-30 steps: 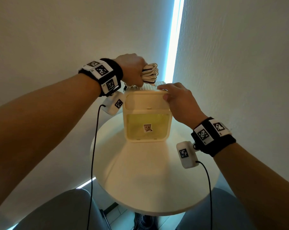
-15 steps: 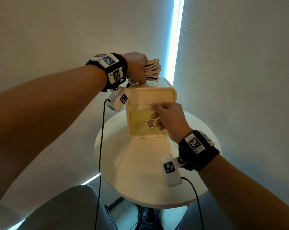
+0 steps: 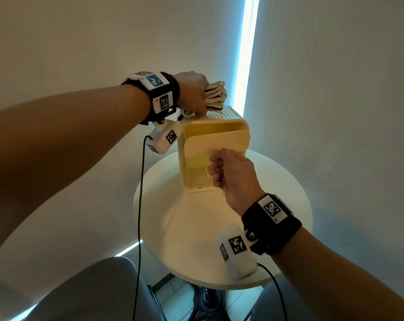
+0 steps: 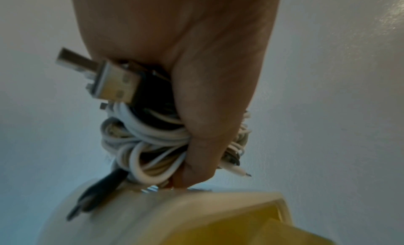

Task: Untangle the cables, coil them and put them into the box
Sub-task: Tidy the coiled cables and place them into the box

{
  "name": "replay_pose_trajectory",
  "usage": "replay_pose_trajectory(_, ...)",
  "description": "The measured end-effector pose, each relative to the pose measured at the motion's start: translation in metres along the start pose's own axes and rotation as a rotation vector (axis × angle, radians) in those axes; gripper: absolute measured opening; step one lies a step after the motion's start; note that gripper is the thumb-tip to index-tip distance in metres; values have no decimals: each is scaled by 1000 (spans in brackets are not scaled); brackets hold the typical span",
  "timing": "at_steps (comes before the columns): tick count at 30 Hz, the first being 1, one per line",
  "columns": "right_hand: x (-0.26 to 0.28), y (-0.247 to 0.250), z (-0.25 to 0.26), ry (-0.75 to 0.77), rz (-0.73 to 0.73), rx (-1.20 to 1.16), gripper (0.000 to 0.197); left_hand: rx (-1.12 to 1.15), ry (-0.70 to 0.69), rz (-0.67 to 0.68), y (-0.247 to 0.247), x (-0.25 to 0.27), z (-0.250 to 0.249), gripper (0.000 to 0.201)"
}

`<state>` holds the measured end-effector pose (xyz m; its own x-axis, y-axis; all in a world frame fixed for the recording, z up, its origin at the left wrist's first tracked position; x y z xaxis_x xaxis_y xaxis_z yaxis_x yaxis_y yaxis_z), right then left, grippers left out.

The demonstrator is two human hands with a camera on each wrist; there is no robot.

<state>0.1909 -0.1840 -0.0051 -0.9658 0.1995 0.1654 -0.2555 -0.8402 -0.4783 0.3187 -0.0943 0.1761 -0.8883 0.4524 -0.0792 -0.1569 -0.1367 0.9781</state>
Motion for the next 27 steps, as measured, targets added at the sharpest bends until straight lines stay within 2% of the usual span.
replay_pose_trajectory(4,11,6,11,58,66,197,20,2,4,-2,0,1,0,17)
replay_pose_trajectory(7,16,7,41,161,94,577,33,12,17,-13,1,3,2,17)
replay_pose_trajectory(9,22,4,81,363,50,898,35,29,21,-22,3,5,3,16)
replay_pose_trajectory(12,39,-17,154,818,-87,1187,35,71,31,-38,6,11,7,15)
replay_pose_trajectory(13,40,-27,169,919,-52,1204,27,84,37,-45,8,15,9,15)
replay_pose_trajectory(14,33,-38,176,948,33,1218,22,96,41,-54,11,18,10,16)
replay_pose_trajectory(15,21,-47,177,905,133,1249,24,108,43,-68,16,23,10,16)
replay_pose_trajectory(17,-12,-54,160,685,298,1368,34,155,48,-109,27,32,14,16)
replay_pose_trajectory(19,-28,-56,142,554,401,1473,38,214,49,-153,37,43,16,25)
replay_pose_trajectory(23,-28,-68,141,628,441,1476,40,264,14,-204,39,62,4,27)
replay_pose_trajectory(27,-28,-73,137,590,458,1493,47,312,-77,-285,37,71,-23,27)
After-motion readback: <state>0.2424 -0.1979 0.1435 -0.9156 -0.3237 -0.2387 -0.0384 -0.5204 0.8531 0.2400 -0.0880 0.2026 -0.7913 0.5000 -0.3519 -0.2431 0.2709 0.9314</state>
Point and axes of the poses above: each hand's wrist, its own x-axis away from the middle knuckle, its own y-axis out of the back of the hand, z = x × y, the point moved 10 cm from there along -x, towards the middle knuckle, and after that the axes turned 11 degrees about -x, right-handed, at the moved point
